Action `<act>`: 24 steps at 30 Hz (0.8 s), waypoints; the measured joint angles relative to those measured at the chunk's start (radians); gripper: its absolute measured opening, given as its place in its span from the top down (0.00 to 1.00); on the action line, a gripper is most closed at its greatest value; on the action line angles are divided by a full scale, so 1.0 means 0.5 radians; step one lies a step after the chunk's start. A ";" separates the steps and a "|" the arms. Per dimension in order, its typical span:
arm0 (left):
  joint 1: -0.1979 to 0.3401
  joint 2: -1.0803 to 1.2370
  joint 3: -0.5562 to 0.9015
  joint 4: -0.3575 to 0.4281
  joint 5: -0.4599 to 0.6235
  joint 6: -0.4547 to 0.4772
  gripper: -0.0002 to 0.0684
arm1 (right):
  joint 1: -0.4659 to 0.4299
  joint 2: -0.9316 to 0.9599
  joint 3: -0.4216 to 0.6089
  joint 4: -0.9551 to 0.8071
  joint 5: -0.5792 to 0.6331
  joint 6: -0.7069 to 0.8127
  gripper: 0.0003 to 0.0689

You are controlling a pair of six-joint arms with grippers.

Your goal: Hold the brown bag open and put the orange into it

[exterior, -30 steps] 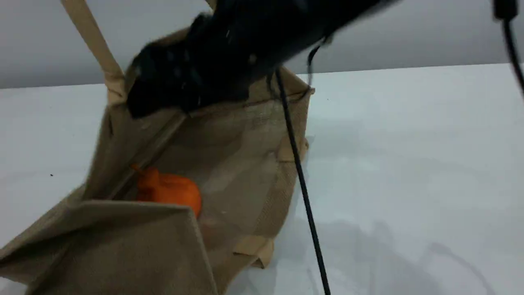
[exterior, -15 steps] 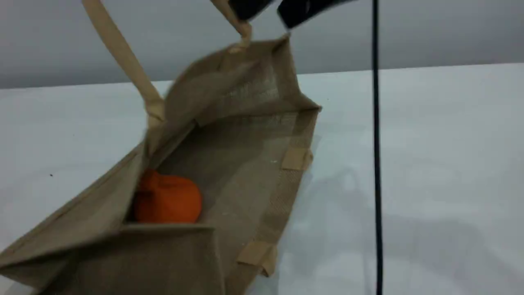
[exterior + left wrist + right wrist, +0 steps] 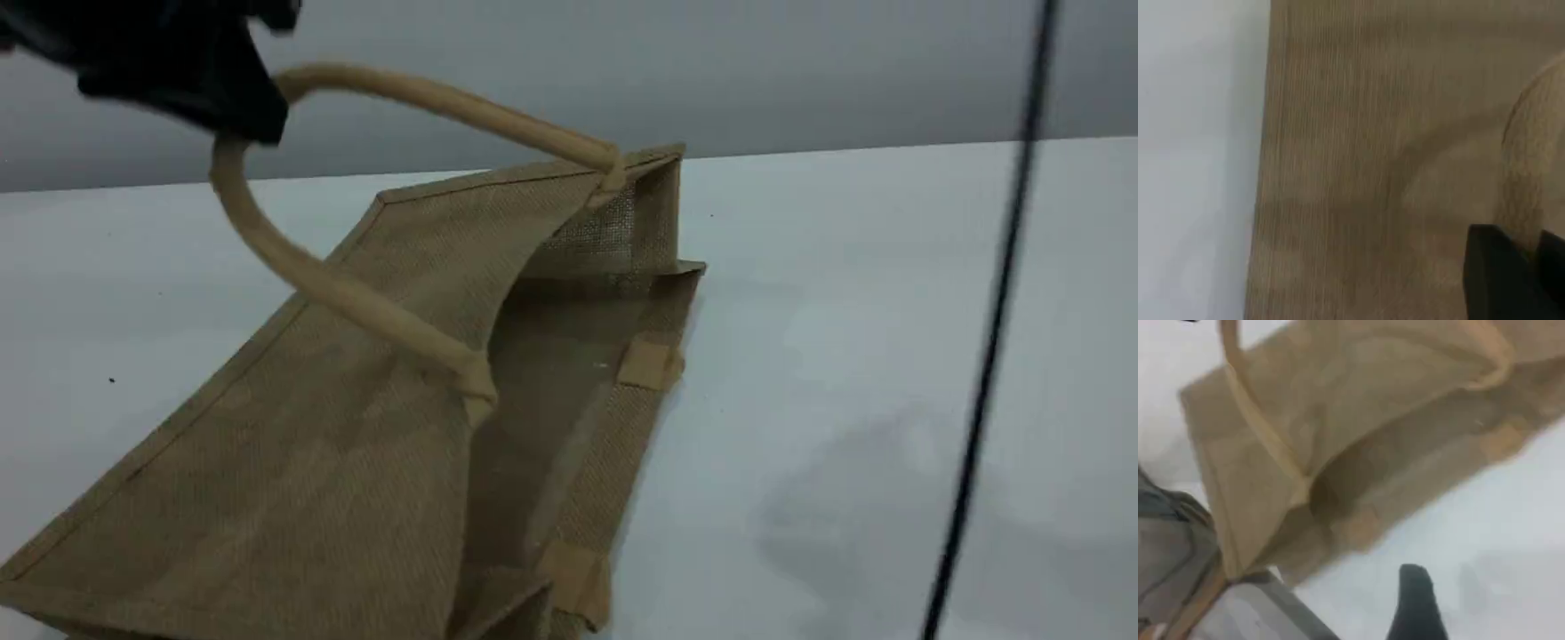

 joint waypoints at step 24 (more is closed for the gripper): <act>0.000 -0.043 0.026 -0.114 0.063 0.101 0.16 | 0.000 -1.457 0.422 -0.773 0.378 0.580 0.38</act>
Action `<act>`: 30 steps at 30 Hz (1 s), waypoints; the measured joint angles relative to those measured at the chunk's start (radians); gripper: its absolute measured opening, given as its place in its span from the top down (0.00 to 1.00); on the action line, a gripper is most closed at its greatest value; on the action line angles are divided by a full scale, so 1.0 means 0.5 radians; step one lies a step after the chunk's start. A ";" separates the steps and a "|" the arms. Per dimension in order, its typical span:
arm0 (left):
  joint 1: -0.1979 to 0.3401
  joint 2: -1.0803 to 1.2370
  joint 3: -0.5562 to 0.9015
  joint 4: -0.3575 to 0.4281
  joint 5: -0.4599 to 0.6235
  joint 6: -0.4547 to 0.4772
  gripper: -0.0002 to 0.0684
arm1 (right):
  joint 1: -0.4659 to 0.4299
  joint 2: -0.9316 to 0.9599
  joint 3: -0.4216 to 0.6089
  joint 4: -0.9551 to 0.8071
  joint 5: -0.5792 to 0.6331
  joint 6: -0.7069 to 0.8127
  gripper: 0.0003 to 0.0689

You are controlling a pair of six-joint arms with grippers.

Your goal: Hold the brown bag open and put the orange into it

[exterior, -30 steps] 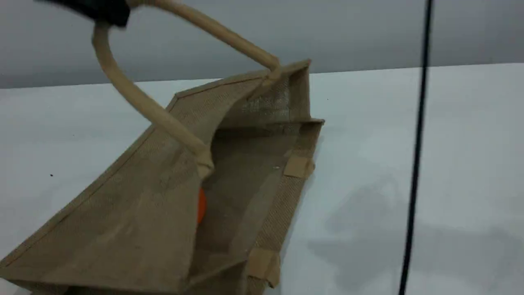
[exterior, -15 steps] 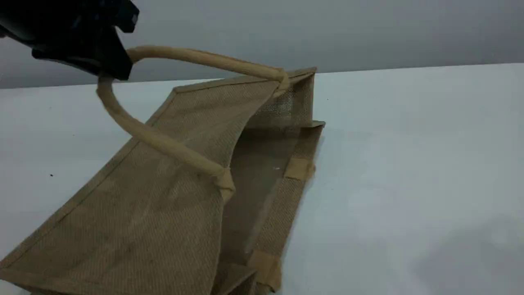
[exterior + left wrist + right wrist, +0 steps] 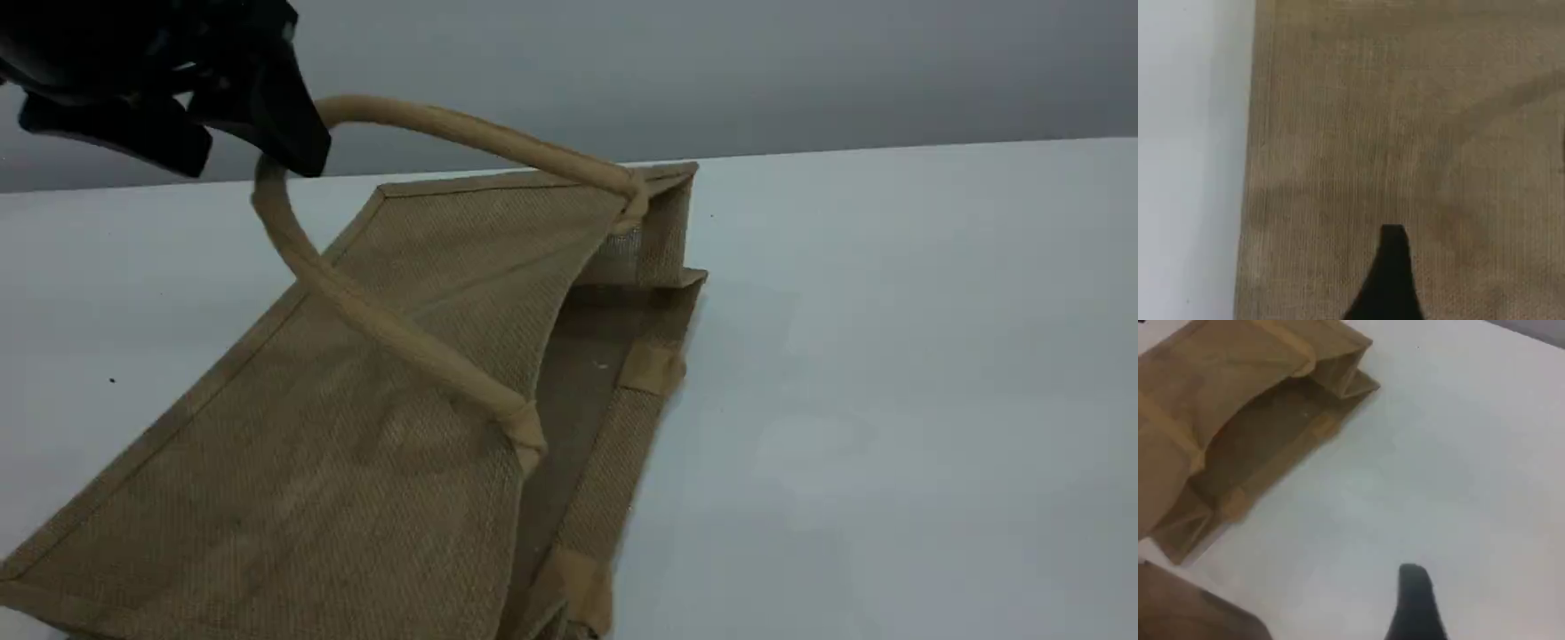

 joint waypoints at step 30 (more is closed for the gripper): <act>0.000 -0.462 -0.002 -1.126 0.404 1.214 0.19 | 0.000 -1.002 0.750 -0.052 -0.223 0.039 0.38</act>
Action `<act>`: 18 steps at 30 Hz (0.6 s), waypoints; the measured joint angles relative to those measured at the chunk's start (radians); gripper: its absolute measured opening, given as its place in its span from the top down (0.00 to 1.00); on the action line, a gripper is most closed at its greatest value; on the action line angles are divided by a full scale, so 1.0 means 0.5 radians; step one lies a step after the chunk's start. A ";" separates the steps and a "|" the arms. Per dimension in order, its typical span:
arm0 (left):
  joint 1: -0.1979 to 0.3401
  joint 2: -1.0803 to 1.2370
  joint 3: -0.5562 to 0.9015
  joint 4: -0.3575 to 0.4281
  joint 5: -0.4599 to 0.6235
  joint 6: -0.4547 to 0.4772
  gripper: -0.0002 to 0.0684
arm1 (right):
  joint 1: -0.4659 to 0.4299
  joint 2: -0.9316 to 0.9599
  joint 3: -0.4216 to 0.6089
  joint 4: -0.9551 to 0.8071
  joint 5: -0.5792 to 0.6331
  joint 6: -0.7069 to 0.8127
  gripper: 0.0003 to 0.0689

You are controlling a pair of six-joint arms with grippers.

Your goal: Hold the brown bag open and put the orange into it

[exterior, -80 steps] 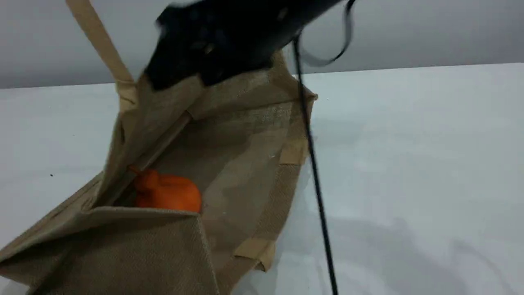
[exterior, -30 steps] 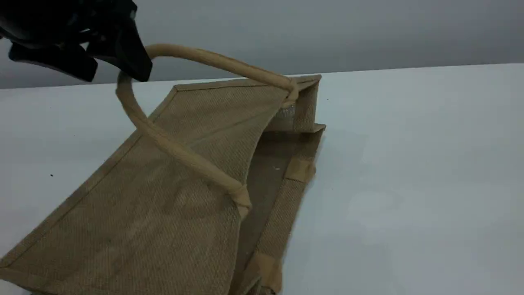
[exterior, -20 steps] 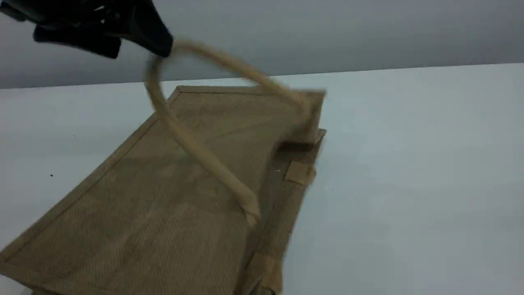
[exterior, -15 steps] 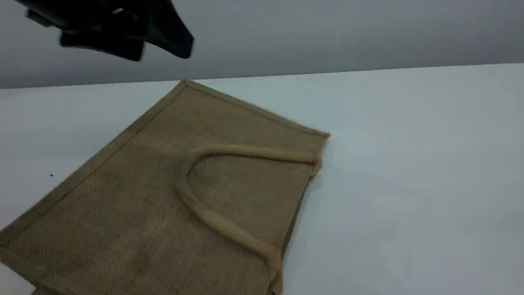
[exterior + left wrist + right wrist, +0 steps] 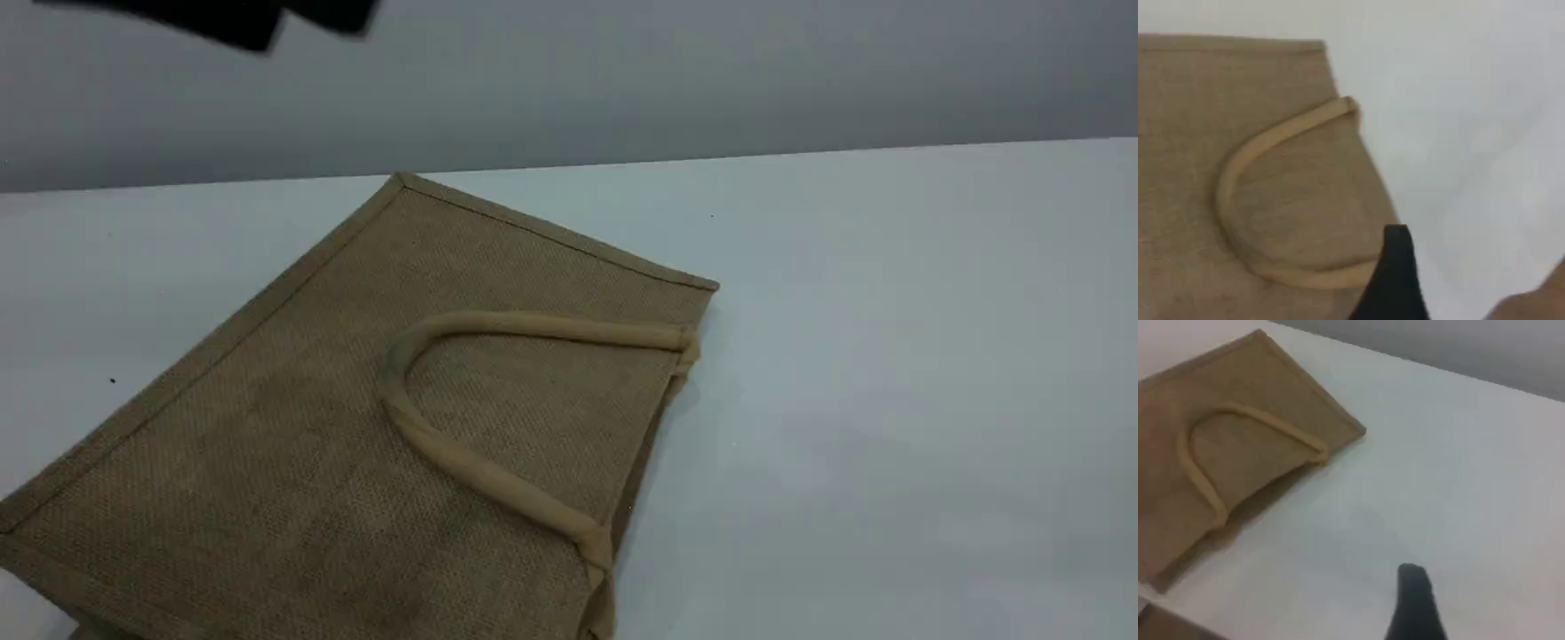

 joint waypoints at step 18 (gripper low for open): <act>0.000 -1.280 0.087 0.828 0.702 -0.861 0.19 | 0.000 -0.300 0.280 0.054 -0.100 0.118 0.38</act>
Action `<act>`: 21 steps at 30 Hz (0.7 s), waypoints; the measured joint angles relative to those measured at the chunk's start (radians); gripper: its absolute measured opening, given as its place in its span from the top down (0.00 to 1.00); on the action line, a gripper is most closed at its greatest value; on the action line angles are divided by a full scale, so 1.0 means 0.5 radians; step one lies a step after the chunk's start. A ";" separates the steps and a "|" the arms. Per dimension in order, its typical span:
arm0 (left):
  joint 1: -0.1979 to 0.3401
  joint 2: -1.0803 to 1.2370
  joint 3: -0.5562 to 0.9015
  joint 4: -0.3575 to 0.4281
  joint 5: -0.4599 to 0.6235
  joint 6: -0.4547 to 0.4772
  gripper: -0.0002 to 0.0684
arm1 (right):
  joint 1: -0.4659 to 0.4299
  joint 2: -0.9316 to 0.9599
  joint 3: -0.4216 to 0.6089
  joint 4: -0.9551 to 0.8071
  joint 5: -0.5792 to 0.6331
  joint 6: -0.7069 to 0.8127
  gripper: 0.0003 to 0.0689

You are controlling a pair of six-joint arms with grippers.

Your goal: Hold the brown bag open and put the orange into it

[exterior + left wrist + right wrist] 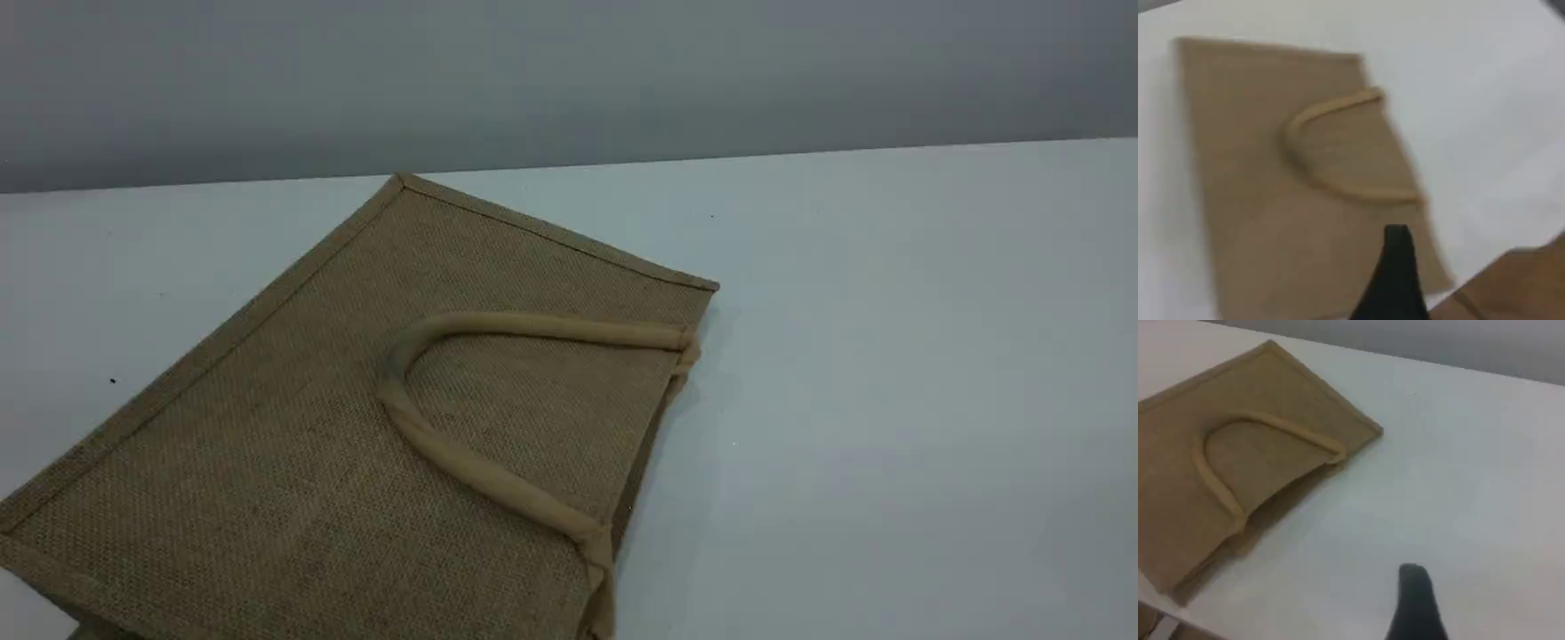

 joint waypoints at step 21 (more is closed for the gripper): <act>0.002 -1.066 0.810 0.682 0.013 -0.459 0.19 | -0.006 0.000 0.000 0.006 0.006 -0.002 0.38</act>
